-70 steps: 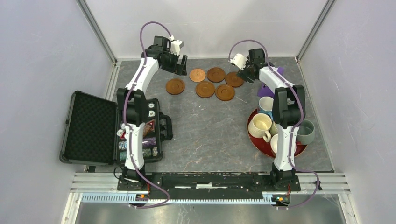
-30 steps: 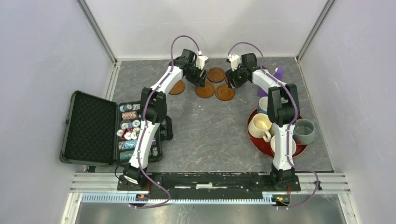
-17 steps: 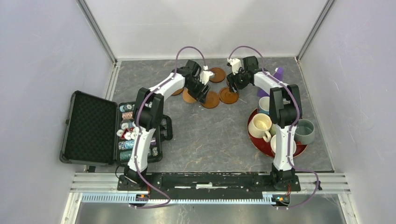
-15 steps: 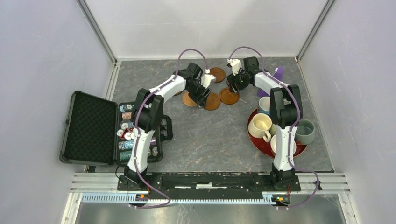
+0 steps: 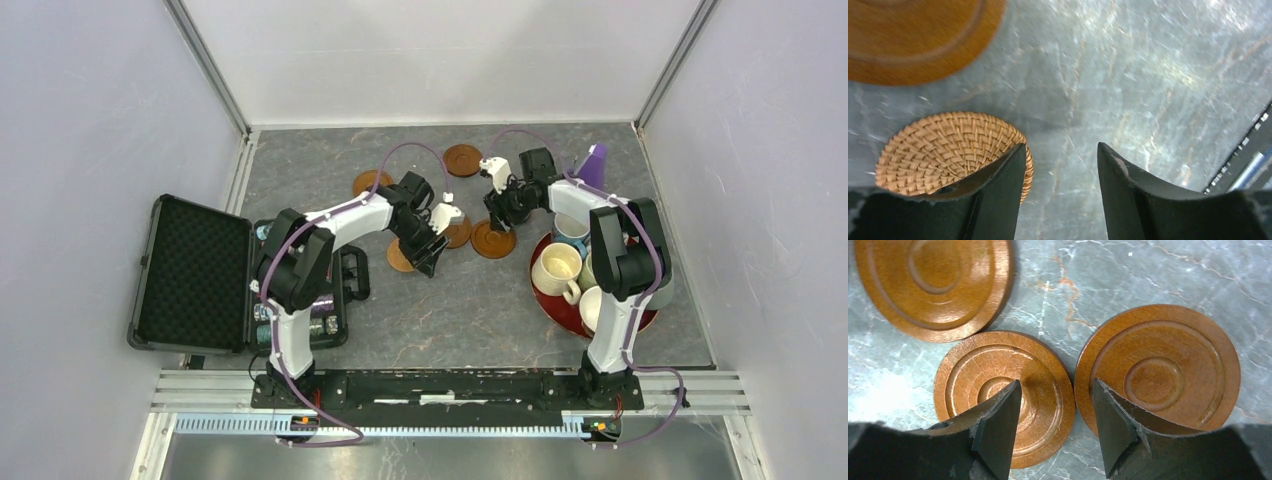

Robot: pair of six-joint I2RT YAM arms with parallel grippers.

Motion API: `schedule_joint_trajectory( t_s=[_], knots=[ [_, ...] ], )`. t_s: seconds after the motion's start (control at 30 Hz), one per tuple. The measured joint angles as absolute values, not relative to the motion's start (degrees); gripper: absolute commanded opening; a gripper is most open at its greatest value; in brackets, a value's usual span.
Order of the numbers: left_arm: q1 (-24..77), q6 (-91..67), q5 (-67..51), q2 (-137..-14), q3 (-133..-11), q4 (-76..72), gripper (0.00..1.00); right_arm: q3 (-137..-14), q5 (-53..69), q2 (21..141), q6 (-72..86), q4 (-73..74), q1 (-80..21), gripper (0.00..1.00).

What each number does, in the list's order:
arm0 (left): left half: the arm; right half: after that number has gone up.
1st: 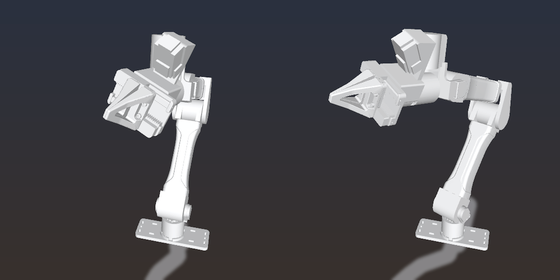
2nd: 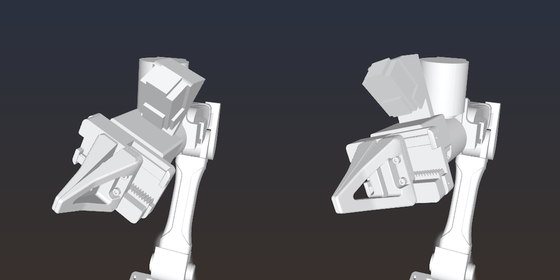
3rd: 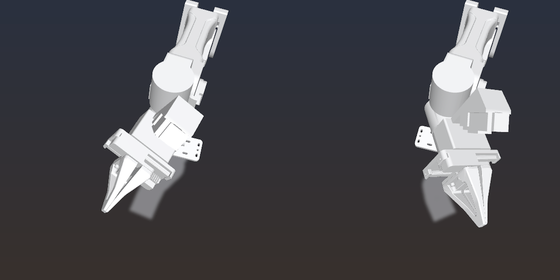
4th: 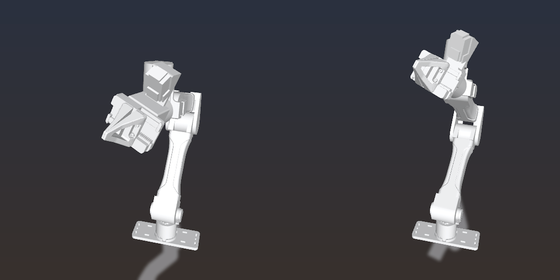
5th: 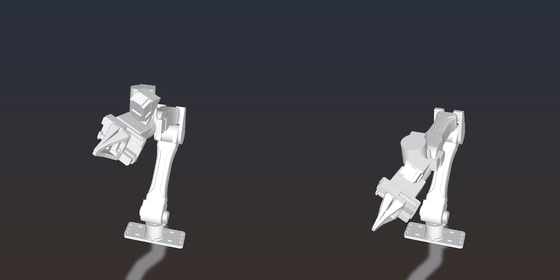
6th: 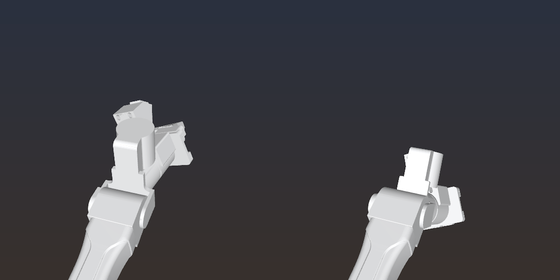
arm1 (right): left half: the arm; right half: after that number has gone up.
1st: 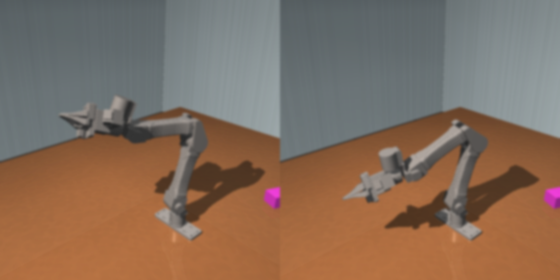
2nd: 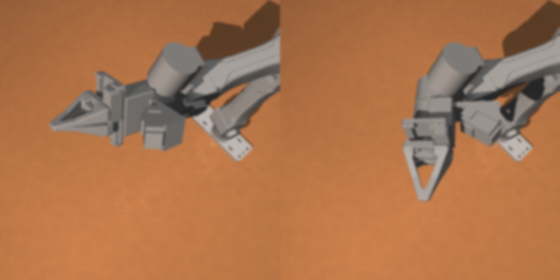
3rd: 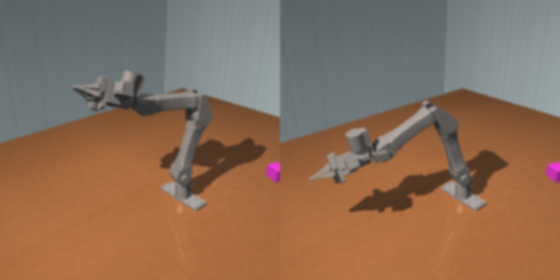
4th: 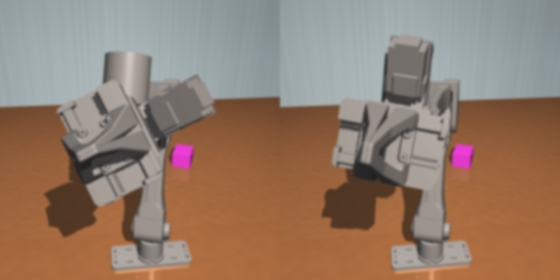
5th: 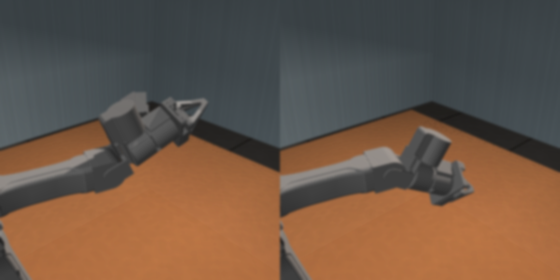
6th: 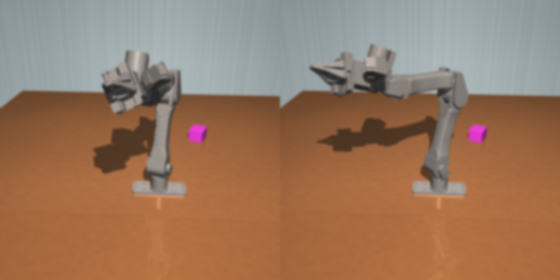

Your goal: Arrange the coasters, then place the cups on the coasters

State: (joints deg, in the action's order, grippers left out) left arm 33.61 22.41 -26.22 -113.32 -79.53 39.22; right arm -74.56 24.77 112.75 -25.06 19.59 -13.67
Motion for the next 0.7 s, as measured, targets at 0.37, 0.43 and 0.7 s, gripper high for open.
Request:
schedule_joint_trajectory(
  t_s=[0.37,0.43,0.7],
  knots=[
    [27.22,18.7,-30.39,-112.84,-91.68,41.34,0.78,-84.29,29.06,113.34,-24.32,23.99,-11.64,0.64],
    [23.99,16.01,-28.49,-113.65,-96.49,37.01,0.8,-87.44,29.04,113.78,-23.49,22.2,-11.14,0.64],
    [14.41,8.25,-14.96,-115.35,-97.71,31.11,0.81,-102.67,24.91,124.46,-17.98,13.69,-12.47,0.69]
  ],
)
